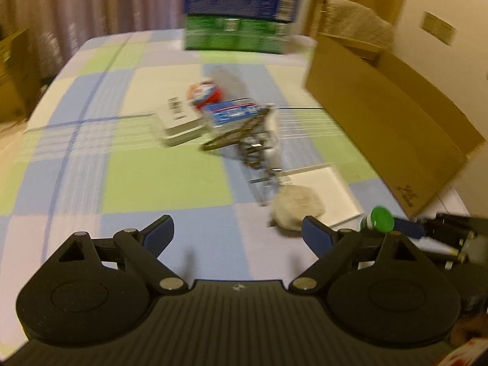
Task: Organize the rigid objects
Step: 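Close right tool on green-lidded jar while left tool grasps white square plug, then carry green-lidded jar in right tool while left tool carries plug over box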
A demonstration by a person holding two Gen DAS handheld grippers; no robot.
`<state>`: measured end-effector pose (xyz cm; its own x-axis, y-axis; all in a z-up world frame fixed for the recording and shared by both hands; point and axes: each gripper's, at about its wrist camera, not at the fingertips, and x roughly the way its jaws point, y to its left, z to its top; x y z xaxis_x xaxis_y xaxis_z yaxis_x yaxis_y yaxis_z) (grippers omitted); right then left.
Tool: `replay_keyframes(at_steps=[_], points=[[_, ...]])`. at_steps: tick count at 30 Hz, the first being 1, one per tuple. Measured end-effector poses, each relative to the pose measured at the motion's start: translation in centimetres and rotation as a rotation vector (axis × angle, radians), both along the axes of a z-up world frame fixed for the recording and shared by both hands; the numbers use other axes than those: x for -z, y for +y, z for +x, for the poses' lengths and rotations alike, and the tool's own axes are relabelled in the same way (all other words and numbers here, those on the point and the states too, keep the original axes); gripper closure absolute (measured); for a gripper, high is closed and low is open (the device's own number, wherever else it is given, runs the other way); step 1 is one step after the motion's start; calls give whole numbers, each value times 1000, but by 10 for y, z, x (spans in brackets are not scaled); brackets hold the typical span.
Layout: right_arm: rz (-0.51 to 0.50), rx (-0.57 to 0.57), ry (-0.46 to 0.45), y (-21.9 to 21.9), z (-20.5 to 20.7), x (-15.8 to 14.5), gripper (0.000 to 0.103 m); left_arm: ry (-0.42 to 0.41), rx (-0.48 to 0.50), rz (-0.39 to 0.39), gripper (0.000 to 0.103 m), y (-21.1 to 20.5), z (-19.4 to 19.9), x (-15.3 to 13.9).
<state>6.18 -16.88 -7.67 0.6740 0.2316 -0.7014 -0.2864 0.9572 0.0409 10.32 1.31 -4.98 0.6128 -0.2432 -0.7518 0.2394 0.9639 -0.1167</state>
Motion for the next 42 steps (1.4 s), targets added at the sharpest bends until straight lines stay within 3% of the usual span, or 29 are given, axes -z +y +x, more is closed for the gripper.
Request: replay_keyframes(at_steps=[5,10,14,19,29,37,42], points=[[-7,75,-11,-28,4,-5,77,-32,84,23,23,-33,5,9],[2,111,-5,-44,6,-4,77,-61,87,65,30,-55,9,22],[10,115,1,-49,5,-2,77,-69,77,100,44,-67,12,34],[18,115,13,-49,6,1,77,-86,59,121,51,-77,12,42],[26,109,25,-50,6,4,77,-95,39,171,54,-86,9,48],[30,89,9,-45,2,-4,77,-65,21,144,55,-72,2,39],[33,76,-18,-42,-6,-16,77,-87,17,131,55,-66,-8,20]])
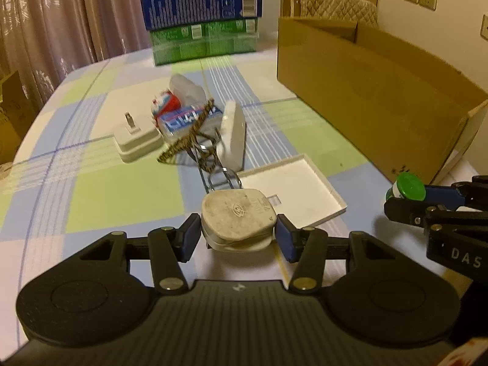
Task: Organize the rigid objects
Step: 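Carry green-lidded jar in right tool while left tool carries plug over box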
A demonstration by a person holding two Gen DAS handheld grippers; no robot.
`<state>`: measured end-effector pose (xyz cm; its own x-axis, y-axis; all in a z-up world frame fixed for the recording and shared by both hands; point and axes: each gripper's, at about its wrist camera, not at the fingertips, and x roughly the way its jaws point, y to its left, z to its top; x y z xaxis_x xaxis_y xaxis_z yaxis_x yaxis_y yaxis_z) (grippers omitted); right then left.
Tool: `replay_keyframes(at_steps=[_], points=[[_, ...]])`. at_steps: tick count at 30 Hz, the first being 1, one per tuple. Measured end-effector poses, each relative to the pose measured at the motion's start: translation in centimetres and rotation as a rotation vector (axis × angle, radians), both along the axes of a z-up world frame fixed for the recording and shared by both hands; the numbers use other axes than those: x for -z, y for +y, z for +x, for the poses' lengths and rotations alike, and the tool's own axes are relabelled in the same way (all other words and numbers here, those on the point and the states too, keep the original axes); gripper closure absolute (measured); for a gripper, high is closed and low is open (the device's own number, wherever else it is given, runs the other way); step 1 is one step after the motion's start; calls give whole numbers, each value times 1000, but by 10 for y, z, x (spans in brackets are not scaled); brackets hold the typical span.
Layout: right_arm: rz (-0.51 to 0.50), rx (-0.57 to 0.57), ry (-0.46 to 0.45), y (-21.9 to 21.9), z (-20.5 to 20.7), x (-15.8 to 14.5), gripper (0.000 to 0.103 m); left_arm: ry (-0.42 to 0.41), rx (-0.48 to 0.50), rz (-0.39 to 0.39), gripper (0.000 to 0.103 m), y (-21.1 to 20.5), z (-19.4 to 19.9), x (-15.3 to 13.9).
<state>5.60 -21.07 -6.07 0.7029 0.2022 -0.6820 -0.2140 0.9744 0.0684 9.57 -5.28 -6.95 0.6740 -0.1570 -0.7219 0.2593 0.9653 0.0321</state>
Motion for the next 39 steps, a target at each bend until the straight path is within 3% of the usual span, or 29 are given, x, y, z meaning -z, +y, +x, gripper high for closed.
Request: replay_keyframes(at_steps=[9,17,28,39], points=[[-13,-16,-121,-4,-15,-45,77,-78,45,-47,55,-12,-7,-62],[-42,46,-233,-59,-2,-101,77,-150,165,-119,55,-67,5,-108],[-57,116,-166,-138,31,-93,77,-127,316,-143,55,-153,27,-105],[-15,117,-125,-160,40,-85,77,-80,354,-125,55,-177,35,-84]])
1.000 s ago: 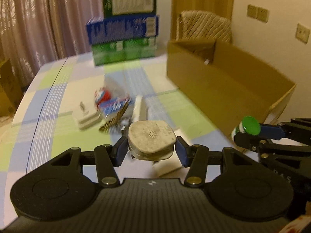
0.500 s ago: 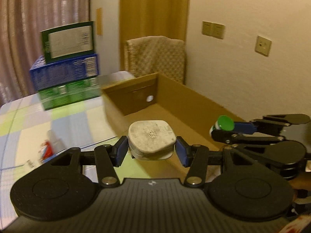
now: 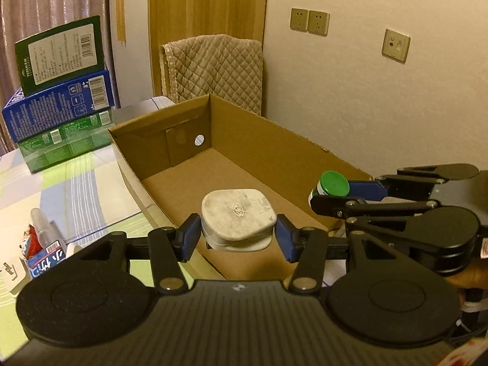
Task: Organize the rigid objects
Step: 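Carry green-lidded jar in right tool while left tool carries plug over box, then open left tool to drop plug into box while right tool releases jar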
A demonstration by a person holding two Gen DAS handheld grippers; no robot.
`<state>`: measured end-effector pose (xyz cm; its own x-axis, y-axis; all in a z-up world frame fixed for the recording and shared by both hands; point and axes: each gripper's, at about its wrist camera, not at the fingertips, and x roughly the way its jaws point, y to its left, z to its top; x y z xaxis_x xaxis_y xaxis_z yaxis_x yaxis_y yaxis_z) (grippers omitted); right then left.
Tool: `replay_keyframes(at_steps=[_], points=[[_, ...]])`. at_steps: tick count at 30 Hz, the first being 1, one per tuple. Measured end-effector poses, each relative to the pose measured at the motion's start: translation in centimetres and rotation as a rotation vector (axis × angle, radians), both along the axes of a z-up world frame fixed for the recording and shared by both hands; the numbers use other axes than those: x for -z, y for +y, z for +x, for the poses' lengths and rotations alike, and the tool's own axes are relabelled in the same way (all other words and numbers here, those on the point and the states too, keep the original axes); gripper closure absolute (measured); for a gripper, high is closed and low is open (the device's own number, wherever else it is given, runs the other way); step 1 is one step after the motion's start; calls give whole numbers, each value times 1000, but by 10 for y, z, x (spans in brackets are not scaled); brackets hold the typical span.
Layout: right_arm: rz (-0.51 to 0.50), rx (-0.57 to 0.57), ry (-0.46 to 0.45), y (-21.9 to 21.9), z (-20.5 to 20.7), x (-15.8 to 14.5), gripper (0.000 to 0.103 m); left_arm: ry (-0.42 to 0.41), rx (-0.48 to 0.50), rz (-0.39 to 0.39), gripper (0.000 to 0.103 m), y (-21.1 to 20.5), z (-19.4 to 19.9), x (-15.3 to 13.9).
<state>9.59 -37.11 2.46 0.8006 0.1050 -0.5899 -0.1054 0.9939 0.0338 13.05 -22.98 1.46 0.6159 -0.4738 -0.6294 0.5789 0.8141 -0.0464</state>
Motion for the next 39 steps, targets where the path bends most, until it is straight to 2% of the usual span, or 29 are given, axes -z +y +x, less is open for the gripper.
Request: replay_keyframes(at_steps=[11,20,39], points=[[-4,-8,31,1,5,4,77,30,-9,8,54,0,2,7],[-5,-7,33,2,4,4,77,-16,-38,-2,54,14,-4,-1],[-10,1,52,4,8,7,77,-18,-108,-47,54,46,-16,-10]])
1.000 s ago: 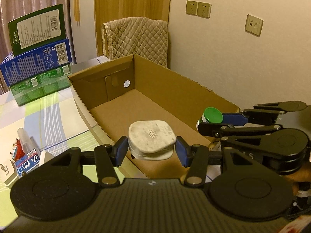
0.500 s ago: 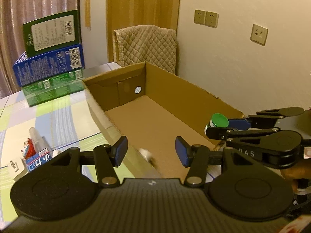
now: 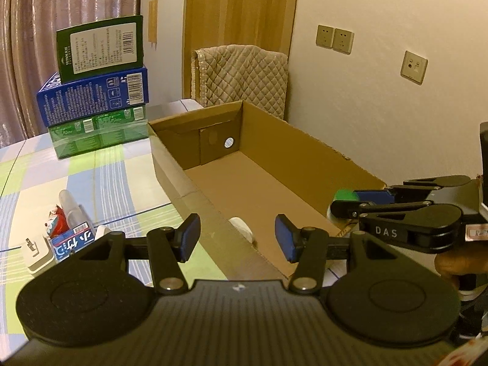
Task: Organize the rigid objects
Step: 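Open left tool to drop plug into box while right tool releases jar, then withdraw both open tools from the box back over the table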
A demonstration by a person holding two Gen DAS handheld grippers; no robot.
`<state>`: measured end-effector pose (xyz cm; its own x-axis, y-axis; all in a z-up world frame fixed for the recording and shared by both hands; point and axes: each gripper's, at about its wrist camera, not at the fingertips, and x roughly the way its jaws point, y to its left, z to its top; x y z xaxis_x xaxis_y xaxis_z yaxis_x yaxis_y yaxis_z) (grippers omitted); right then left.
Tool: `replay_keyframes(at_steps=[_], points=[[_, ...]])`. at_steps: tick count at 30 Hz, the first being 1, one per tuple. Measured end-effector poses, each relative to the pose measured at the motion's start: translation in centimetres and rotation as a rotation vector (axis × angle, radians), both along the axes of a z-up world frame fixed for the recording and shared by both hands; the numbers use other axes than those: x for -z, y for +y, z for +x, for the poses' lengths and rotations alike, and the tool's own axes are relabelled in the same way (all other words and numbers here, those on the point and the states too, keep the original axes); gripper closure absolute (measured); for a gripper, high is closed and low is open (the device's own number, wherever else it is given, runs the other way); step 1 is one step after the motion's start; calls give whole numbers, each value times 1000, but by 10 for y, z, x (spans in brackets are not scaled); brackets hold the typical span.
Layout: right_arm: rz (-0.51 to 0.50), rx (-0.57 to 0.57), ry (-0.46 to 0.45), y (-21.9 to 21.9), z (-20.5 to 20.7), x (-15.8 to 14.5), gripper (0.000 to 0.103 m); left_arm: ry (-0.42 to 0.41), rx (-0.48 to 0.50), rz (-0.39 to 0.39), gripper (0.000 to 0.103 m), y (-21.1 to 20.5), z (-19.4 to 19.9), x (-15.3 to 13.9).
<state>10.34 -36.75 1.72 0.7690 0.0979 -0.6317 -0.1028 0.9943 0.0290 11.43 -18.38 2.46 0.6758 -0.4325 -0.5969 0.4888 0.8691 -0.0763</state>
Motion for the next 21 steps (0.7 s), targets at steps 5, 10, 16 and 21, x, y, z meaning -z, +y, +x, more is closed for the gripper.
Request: replay_keyframes(at_steps=[5,10,16,21], points=[[3,-4,0,1,0,0,76,11,-22,-4,54,10,-2,3],[10,-3,-28,4,-9,-5,75,16,-50,0,54,27,-7,4],[15,-39,-56,22,-35,-12,69,22,-96,-2,54,51,-15,3],[49,-77,-58,45,-57,-17,59,31,-137,1,54,73,-23,3]])
